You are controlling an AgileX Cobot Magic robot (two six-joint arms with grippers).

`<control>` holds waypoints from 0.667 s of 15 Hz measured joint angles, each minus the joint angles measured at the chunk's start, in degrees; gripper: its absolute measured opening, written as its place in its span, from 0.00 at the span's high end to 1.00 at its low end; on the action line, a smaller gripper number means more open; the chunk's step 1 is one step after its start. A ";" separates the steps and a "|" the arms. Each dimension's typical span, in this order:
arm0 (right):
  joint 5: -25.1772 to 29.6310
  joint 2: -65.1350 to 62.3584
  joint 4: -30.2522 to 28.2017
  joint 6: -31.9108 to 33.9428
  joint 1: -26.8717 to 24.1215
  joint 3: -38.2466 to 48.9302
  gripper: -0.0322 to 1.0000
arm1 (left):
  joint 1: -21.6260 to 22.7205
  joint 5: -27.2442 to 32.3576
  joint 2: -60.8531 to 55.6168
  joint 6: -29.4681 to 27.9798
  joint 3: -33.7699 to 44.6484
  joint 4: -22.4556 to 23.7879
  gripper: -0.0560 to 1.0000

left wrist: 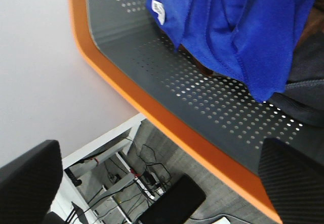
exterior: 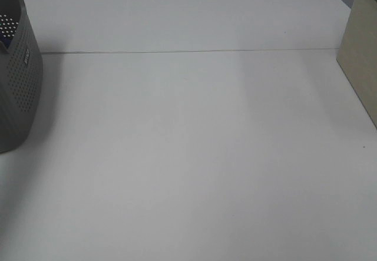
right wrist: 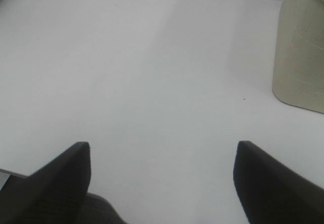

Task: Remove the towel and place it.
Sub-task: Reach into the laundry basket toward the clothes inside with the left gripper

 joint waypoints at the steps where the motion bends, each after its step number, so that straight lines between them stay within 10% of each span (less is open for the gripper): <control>1: 0.00 0.00 0.00 0.00 0.00 0.00 0.23 | 1.38 -1.03 2.98 0.00 0.00 0.00 0.02; 10: 0.00 0.00 0.00 0.00 0.00 0.00 0.23 | 3.38 -10.49 22.69 7.05 0.00 1.03 0.02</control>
